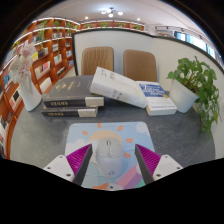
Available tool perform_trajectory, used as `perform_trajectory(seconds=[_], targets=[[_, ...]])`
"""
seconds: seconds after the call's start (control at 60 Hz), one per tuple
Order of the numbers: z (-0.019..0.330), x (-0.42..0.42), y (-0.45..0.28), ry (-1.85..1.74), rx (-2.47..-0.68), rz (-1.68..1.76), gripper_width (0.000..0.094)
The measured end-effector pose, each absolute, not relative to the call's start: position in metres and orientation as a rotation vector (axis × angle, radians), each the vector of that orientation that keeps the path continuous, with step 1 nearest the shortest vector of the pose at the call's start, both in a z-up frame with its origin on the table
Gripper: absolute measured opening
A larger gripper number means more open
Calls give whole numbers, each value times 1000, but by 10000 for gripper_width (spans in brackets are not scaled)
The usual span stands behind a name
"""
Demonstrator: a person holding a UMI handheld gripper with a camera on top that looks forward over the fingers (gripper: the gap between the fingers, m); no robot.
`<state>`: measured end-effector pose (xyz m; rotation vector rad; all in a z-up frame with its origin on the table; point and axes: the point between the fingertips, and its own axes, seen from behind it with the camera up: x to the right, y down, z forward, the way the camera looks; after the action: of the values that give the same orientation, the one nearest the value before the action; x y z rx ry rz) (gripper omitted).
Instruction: Arrange mouse
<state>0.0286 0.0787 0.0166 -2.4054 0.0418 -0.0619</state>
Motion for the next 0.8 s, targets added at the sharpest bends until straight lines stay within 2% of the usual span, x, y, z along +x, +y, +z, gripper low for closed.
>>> perform_trajectory(seconds=[0.267, 0.383, 0.5, 0.8], targets=[[156, 15, 42, 64, -2238, -36, 863], [196, 11, 13, 38, -2195, -31, 860], [219, 13, -19, 30, -2171, -23, 860], [242, 25, -99, 24, -2138, 3, 862]])
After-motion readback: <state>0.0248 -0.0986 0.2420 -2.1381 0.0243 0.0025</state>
